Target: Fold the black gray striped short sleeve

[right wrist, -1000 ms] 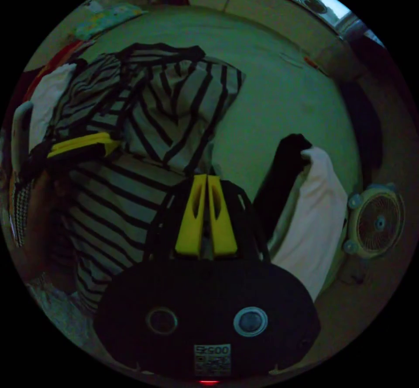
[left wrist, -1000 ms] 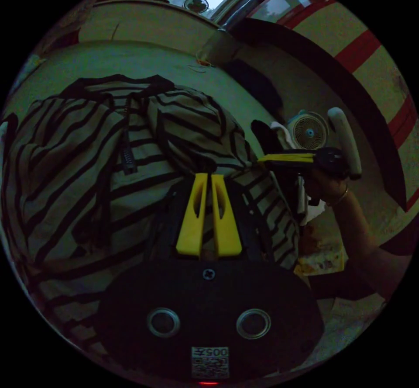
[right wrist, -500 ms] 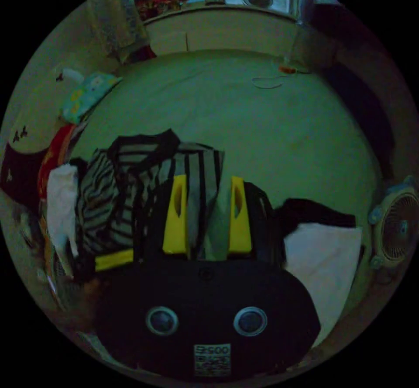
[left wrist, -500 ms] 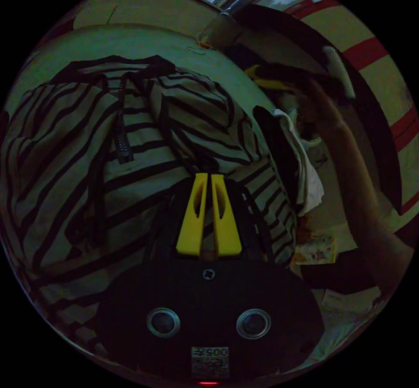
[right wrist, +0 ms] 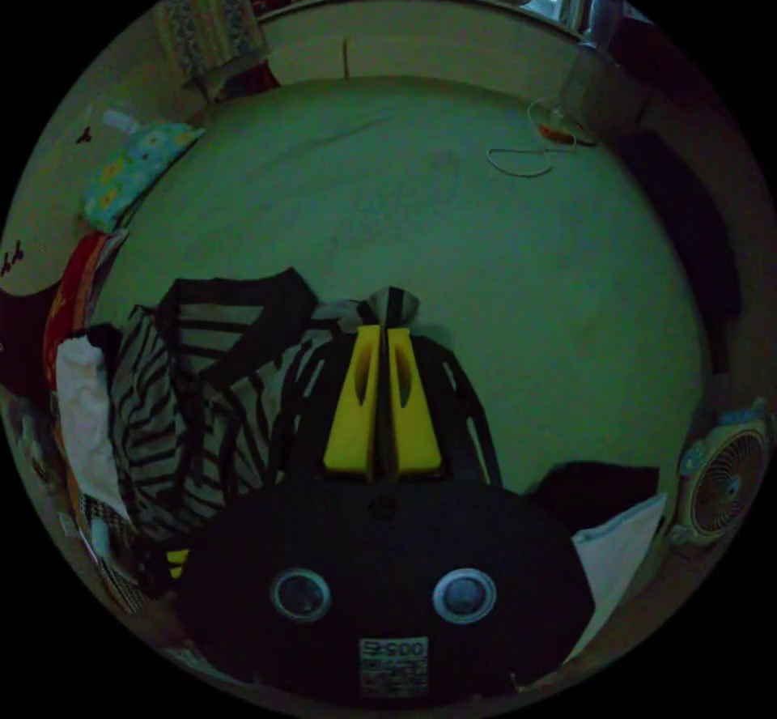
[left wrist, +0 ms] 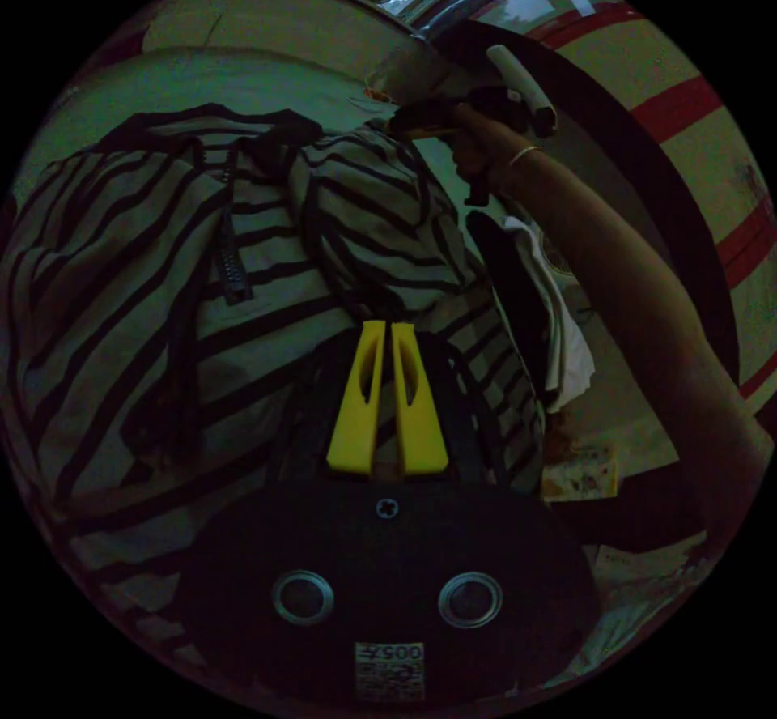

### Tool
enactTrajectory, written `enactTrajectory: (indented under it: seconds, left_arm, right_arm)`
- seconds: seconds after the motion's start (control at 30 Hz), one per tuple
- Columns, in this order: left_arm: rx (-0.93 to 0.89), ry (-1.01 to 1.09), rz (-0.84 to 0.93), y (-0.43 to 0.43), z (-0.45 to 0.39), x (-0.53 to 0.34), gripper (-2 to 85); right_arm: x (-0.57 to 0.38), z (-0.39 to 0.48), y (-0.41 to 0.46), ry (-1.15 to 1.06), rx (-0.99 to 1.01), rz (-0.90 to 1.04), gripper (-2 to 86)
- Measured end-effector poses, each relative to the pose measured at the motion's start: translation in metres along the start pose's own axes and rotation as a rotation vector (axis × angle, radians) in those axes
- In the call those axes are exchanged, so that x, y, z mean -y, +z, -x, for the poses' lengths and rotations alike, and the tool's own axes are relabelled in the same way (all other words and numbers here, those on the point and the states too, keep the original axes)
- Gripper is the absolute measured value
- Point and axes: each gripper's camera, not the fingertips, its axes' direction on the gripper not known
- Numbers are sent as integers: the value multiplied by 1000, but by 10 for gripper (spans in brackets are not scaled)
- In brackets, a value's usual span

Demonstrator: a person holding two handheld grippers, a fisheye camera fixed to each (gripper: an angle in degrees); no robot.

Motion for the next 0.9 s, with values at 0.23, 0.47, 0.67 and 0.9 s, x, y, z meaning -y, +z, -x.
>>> enactTrajectory:
  seconds: [0.23, 0.47, 0.67, 0.9]
  left_arm:
    - [-24, -46, 1, -38, -9, -30, 7]
    - [-36, -60, 6, -83, -29, -69, 7]
    - [-13, -51, 10, -125, -54, -107, 5]
    - [-18, -54, 14, -178, -80, -152, 7]
  right_arm:
    - [-49, 12, -14, 107, -118, -67, 36]
    - [-160, 57, -83, -59, 23, -232, -3]
    - [-199, 94, -19, -183, -130, 109, -13]
    - [-268, 94, -94, -138, -68, 24, -13]
